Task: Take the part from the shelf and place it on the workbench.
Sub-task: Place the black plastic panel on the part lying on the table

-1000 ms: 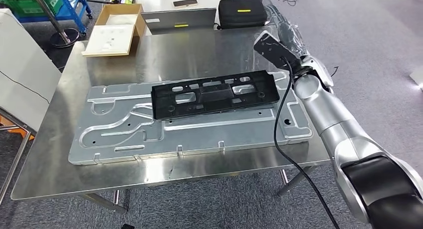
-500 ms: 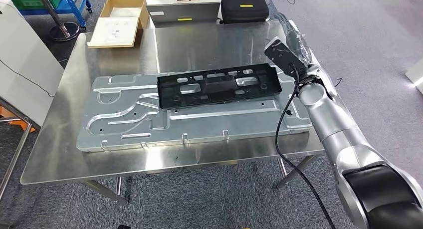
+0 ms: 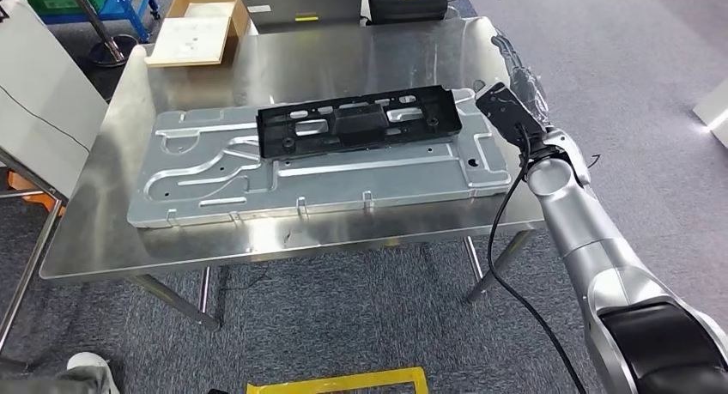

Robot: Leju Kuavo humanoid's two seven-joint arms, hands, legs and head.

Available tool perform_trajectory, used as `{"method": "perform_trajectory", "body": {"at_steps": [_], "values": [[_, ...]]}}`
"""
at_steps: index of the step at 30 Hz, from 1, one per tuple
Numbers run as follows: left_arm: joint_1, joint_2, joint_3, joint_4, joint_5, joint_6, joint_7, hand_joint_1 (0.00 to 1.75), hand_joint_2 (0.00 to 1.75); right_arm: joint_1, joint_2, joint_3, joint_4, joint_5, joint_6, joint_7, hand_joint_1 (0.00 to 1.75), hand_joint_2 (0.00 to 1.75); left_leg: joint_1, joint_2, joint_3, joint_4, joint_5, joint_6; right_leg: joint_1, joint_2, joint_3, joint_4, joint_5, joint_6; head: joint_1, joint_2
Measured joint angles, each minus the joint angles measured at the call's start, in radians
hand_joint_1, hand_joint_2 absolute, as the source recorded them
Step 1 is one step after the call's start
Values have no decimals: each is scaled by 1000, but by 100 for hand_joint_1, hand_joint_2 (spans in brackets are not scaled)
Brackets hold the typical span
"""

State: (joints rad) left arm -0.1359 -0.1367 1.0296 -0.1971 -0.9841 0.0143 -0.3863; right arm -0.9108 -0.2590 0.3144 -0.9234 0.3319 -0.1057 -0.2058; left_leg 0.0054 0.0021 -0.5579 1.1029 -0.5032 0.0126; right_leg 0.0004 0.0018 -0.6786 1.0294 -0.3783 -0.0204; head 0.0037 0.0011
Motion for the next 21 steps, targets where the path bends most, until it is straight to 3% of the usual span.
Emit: {"method": "perform_trajectory", "body": {"at_steps": [2, 4, 5, 7, 9, 10, 11, 12, 13, 14, 16, 17, 19, 20, 21], "values": [[-3, 1, 0, -1, 0, 0, -1, 0, 0, 1, -3, -4, -6, 0, 0, -3, 0, 0, -7, -1, 54, -88, -16, 10, -2, -3, -4, -4, 17, 11, 0, 0], [-3, -1, 0, 0, 0, 0, -2, 0, 0, 5, -6, -8, -7, -1, -1, -5, 0, 0, -7, 1, 49, -105, 3, 17, -3, -4, -4, -13, 34, 23, 0, 0], [-4, -2, 0, 0, -1, 0, -3, 0, 0, 8, -9, -10, -8, -2, -2, -5, 0, 0, -4, 3, 43, -112, 16, 24, -3, -2, -10, -8, 23, 29, 0, 0], [-5, -4, 1, 0, -3, 0, -10, 0, 0, 14, -16, -18, -9, -4, -5, -7, 0, 0, 3, 7, 21, -123, 48, 35, -6, 0, -35, 56, -56, 39, 0, 0], [-5, -6, 1, 0, -7, 1, -23, 0, 0, 28, -24, -28, -12, -5, -12, -9, 0, 0, 3, 8, -12, -122, 75, 38, -10, 0, -65, 182, -155, 49, 1, 0], [-5, -9, 1, 0, -9, 2, -28, 0, 0, 40, -29, -33, -14, -5, -19, -9, 0, 0, 3, 9, -29, -120, 87, 37, -13, 0, -70, 237, -175, 54, 1, 0], [-5, -12, 1, 0, -10, 3, -31, 0, 0, 55, -33, -41, -17, -3, -34, -10, 0, 0, 3, 9, -45, -117, 98, 36, -16, 0, -62, 268, -171, 57, 1, 0], [-4, -15, 1, 0, -10, 4, -32, 0, 0, 71, -38, -51, -20, 0, -56, -10, 0, 0, 4, 9, -62, -113, 108, 33, -18, -1, -38, 263, -150, 60, 1, 0], [-4, -17, 1, 0, -10, 6, -32, 0, 0, 87, -43, -65, -23, 3, -86, -10, 0, 0, 5, 9, -78, -108, 117, 30, -21, -1, 5, 222, -126, 62, 1, 0], [-3, -19, 1, 0, -10, 7, -32, 0, 0, 104, -47, -84, -25, 7, -121, -11, 0, 0, 5, 8, -92, -101, 124, 26, -23, -2, 59, 154, -118, 62, 1, 0], [-1, -22, 1, 0, -11, 9, -34, 0, 0, 150, -52, -131, -26, 8, -190, -30, 0, 0, 4, 5, -110, -90, 139, 15, -19, -3, 147, 27, -132, 55, -1, 0], [1, -22, 1, 0, -11, 10, -34, 0, 0, 177, -54, -158, -25, 6, -218, -47, 0, 0, 4, 4, -113, -88, 146, 9, -16, -2, 167, -6, -143, 50, -1, 0], [6, -22, 2, 0, -10, 10, -36, 0, 0, 238, -54, -213, -16, -1, -252, -94, 0, 0, 5, 1, -115, -93, 161, -4, -13, -3, 163, -17, -132, 36, -2, 0], [9, -21, 3, 0, -9, 10, -37, 0, 0, 263, -53, -239, -9, -3, -258, -116, 0, 0, 6, 0, -123, -87, 152, -9, -14, -4, 154, -18, -122, 28, -1, 0], [11, -21, 4, 0, -9, 10, -37, 0, 0, 287, -52, -264, -2, -3, -261, -133, 0, 0, 7, -1, -135, -67, 124, -15, -16, -5, 140, -19, -108, 18, -2, 0]]}}
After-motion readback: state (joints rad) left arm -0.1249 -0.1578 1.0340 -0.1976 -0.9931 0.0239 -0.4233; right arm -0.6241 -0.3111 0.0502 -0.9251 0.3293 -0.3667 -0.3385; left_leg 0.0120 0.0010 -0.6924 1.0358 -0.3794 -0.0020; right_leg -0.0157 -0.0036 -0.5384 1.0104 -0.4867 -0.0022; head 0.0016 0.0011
